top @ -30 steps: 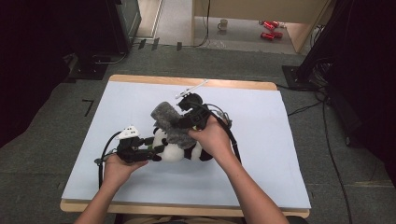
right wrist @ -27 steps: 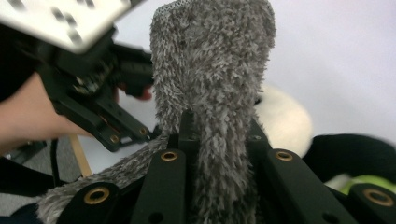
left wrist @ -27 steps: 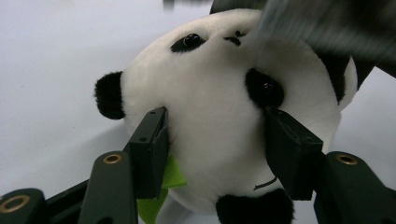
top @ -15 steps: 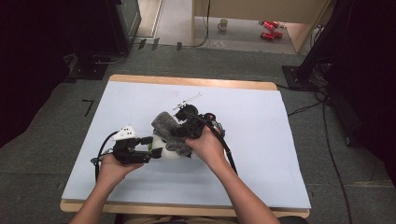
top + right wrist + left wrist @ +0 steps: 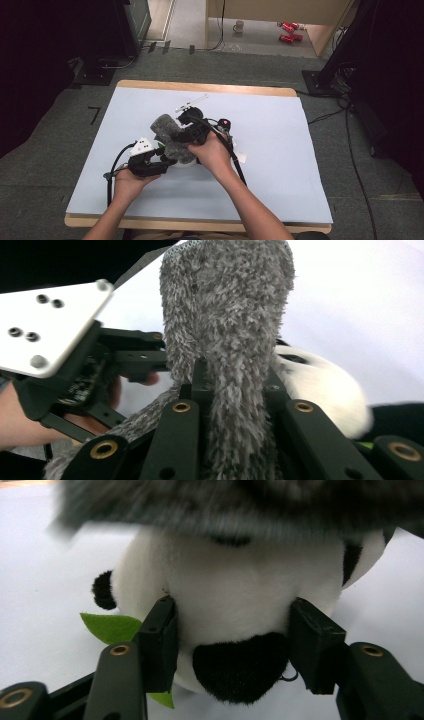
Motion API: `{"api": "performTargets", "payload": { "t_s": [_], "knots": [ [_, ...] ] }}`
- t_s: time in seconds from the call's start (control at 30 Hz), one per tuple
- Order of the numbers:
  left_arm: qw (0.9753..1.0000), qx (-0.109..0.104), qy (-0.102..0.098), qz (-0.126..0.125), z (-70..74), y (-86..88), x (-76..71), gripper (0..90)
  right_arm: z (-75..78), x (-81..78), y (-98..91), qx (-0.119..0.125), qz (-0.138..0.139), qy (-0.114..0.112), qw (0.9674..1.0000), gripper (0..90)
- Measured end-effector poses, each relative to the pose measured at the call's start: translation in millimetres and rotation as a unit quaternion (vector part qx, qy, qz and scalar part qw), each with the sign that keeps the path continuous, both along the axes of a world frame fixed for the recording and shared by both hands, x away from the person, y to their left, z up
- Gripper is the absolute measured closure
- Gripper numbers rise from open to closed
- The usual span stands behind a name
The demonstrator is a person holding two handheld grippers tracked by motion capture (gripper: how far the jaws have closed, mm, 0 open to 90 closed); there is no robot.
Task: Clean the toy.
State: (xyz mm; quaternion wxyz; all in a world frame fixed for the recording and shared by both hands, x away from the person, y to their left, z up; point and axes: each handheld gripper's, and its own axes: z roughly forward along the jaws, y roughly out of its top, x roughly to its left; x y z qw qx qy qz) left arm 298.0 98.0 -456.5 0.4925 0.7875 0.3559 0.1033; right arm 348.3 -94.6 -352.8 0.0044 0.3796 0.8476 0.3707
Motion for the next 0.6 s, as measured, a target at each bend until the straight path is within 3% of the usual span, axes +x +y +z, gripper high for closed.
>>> {"api": "performTargets", "payload": {
  "t_s": [0.1,0.27,0.43,0.6],
  "knots": [
    [1.0000,-0.004,0.001,0.005,0.5,0.3,0.3,45.2,-7.1,-4.9,14.4,-0.024,0.008,-0.007,0.9996,76.3],
    [1.0000,-0.001,0.000,0.000,-1.4,1.4,1.8,45.2,-20.9,-7.0,17.0,-0.066,0.005,-0.022,0.9976,75.8],
    [1.0000,0.002,0.000,0.001,-1.9,-1.1,1.7,48.8,-24.5,-5.4,-6.8,-0.059,-0.003,-0.038,0.9975,76.1],
    [0.9999,-0.004,0.010,0.001,-2.5,1.0,3.5,49.8,-16.6,-2.2,-30.1,-0.082,-0.030,-0.049,0.9950,76.3]
  ]
}}
